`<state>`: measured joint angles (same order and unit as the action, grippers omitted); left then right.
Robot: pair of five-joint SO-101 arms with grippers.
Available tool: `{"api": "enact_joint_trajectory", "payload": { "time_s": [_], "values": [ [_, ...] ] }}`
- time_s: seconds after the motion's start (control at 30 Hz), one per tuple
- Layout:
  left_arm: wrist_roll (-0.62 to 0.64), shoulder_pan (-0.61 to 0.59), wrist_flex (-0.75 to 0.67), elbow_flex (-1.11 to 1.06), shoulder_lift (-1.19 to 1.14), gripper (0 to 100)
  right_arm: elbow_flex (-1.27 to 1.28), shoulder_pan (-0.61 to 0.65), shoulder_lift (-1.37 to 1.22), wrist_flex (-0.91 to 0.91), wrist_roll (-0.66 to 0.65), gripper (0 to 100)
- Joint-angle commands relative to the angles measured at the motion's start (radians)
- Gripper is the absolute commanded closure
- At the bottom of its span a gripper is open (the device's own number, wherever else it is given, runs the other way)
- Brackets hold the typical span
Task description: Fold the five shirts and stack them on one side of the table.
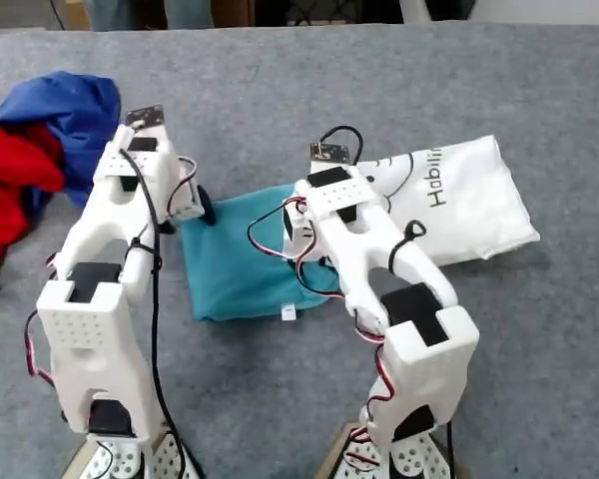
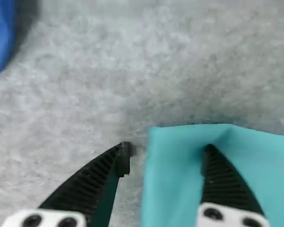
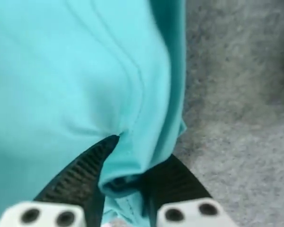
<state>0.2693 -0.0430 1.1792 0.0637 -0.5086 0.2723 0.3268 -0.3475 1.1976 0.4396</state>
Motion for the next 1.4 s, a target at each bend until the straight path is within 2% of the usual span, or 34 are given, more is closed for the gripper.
{"api": "enact_joint_trajectory", "payload": {
  "time_s": [0.0, 0.1, 0.23, 0.43, 0.67, 0.8, 1.1, 1.37],
  "values": [
    [0.0, 0.027, 0.017, 0.085, -0.055, 83, -0.016, -0.034, -0.033, -0.028, -0.015, 98.3],
    [-0.002, 0.053, 0.081, 0.165, -0.109, 89, -0.016, -0.034, -0.033, -0.026, -0.072, 98.3],
    [-0.002, 0.059, 0.153, 0.292, -0.193, 98, -0.021, -0.038, -0.027, -0.021, -0.083, 98.3],
    [-0.002, 0.059, 0.321, 0.544, -0.261, 97, -0.104, -0.038, -0.025, 0.057, -0.084, 98.3],
    [-0.002, 0.065, 0.499, 0.86, -0.27, 97, -0.328, -0.04, -0.025, 0.252, -0.121, 98.3],
    [-0.02, 0.068, 0.512, 0.94, -0.27, 97, -0.438, -0.04, -0.025, 0.347, -0.135, 98.3],
    [-0.015, 0.117, 0.512, 0.963, -0.259, 97, -0.645, -0.058, -0.025, 0.486, -0.135, 98.3],
    [0.021, 0.15, 0.516, 1.122, -0.261, 97, -0.757, -0.186, -0.025, 0.562, -0.227, 98.3]
  ]
}}
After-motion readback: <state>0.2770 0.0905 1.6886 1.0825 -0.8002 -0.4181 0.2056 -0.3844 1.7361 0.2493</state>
